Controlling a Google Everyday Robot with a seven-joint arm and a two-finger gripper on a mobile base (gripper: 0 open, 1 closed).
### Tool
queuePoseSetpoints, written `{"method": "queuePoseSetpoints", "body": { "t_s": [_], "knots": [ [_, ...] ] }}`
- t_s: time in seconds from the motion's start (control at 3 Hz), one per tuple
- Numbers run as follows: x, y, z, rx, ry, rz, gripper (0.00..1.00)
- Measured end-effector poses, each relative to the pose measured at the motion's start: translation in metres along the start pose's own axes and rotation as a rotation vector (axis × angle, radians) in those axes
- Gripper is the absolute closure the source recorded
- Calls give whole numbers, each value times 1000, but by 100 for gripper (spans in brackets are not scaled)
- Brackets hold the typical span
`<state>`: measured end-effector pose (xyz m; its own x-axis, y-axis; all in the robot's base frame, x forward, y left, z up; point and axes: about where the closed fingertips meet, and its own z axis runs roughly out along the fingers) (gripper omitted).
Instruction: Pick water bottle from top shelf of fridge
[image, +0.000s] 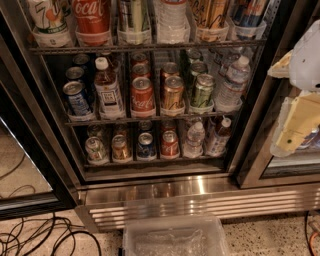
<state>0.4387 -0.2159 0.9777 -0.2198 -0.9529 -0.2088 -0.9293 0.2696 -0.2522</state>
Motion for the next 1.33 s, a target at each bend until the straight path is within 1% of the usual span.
{"method": "queuePoseSetpoints", "body": {
  "t_s": [0.33,0.67,1.0,1.33],
  "knots": [
    [-3,-1,-2,10,-14,1,0],
    [-19,-11,-6,40,-131,11,0],
    [-66,-42,-25,135,-383,-29,0],
    [-87,-40,-37,135,-470,-29,0]
  ]
}}
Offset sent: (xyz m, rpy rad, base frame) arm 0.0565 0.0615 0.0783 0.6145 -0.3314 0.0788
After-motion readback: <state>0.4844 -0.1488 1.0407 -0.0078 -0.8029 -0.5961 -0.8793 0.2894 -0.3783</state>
